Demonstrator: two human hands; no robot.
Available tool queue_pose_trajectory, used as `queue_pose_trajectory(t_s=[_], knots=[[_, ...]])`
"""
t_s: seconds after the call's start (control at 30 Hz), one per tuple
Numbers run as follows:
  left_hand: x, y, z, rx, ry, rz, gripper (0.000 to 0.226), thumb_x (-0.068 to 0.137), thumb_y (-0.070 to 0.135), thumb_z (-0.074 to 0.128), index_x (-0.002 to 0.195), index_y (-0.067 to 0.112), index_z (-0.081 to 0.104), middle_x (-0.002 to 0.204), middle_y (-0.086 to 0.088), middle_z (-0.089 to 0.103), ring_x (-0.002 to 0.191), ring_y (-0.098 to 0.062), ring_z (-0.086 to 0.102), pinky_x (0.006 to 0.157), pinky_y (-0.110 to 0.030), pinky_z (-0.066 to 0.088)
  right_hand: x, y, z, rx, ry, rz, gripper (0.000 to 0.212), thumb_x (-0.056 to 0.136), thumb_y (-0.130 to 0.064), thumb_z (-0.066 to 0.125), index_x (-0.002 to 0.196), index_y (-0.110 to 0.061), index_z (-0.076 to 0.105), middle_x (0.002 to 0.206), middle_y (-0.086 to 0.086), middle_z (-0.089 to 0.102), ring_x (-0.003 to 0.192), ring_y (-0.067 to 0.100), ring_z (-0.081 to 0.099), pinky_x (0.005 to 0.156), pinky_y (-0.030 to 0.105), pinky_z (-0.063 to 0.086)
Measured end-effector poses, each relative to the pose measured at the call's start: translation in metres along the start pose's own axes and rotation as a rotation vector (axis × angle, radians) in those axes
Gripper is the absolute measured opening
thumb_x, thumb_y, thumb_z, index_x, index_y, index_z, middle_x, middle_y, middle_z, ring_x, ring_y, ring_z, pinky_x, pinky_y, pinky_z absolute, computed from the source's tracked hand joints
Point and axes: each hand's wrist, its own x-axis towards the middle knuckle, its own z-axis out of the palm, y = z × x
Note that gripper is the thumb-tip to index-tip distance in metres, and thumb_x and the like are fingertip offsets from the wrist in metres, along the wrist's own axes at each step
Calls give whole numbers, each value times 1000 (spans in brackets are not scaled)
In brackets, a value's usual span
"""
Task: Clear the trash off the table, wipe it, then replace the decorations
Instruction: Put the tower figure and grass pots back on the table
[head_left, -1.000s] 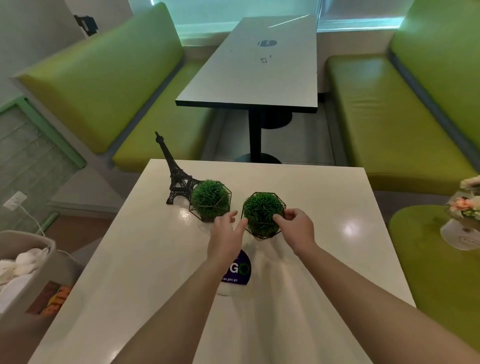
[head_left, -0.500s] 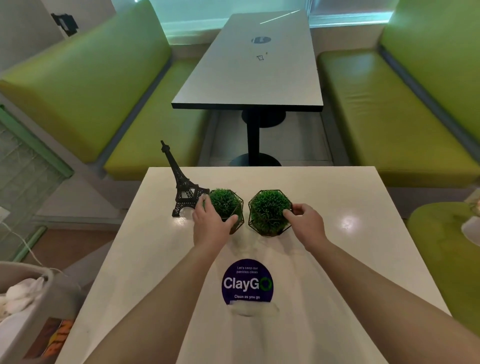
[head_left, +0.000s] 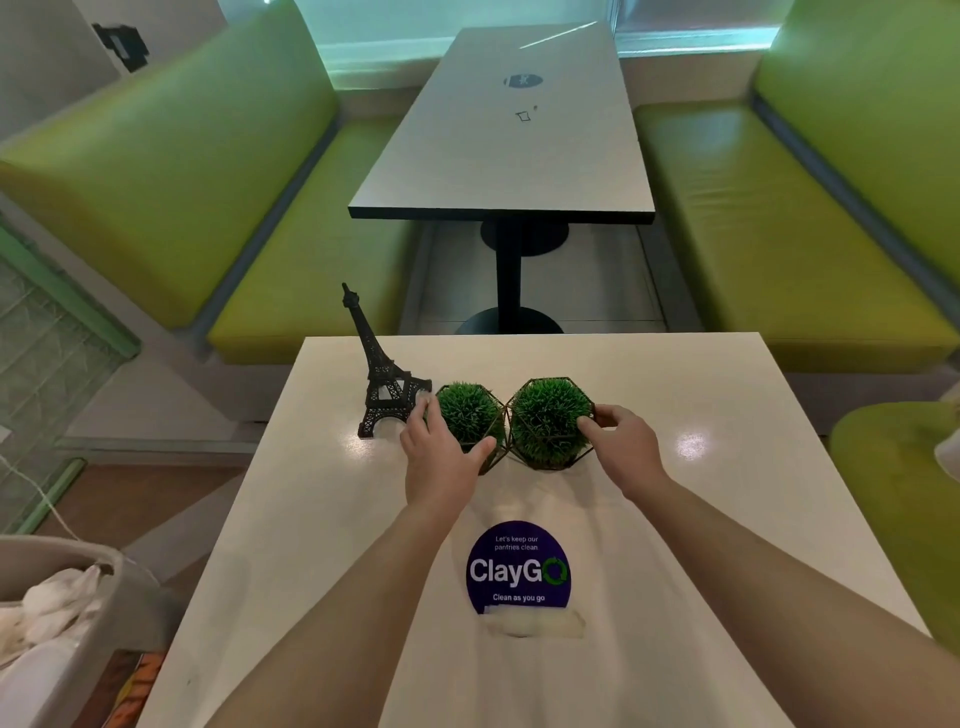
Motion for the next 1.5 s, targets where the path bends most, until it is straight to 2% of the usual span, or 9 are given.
queue_pose_trajectory(t_s=[0.53,0.7,0.87,1.03,1.23,1.5], knots=[[0,3,-2,10,-27,-25,97,88,49,65,157,13,7,161,1,9,147,-22,8,116,-40,27,-3,1,-3,-14,-17,1,28,95,-20,61,120,-8,65,100,-2,62,94,15,56,79,26,39],[-1,5,-4,32,-42,-19,96,89,48,64,157,14,6,163,1,7,148,-23,6,118,-41,22,-4,4,-4,-17,-25,-9,36,96,-24,60,128,-8,61,118,4,64,99,15,54,84,26,39],[-7,16,-5,167,-1,-6,94,90,55,57,157,12,6,163,-4,8,149,-24,3,122,-41,16,-7,8,-11,-23,0,-1,44,98,-28,56,138,-11,54,132,6,59,117,22,55,90,27,40],[-23,46,-3,217,60,82,74,93,53,53,153,20,25,157,-1,23,144,-21,16,117,-38,21,-17,12,-30,-16,77,-19,38,98,-26,54,134,-13,57,135,5,57,122,21,52,90,26,38],[-60,95,13,177,-104,207,53,96,48,52,144,29,40,146,3,39,135,-19,28,109,-36,29,-44,32,-83,6,215,5,32,97,-24,55,127,-15,61,133,10,52,125,24,47,92,29,39],[-113,181,73,15,-327,336,44,98,42,53,139,28,49,138,2,50,130,-18,36,104,-34,36,-74,76,-193,57,345,80,40,98,-19,56,136,-9,53,135,7,55,123,24,51,91,30,39]])
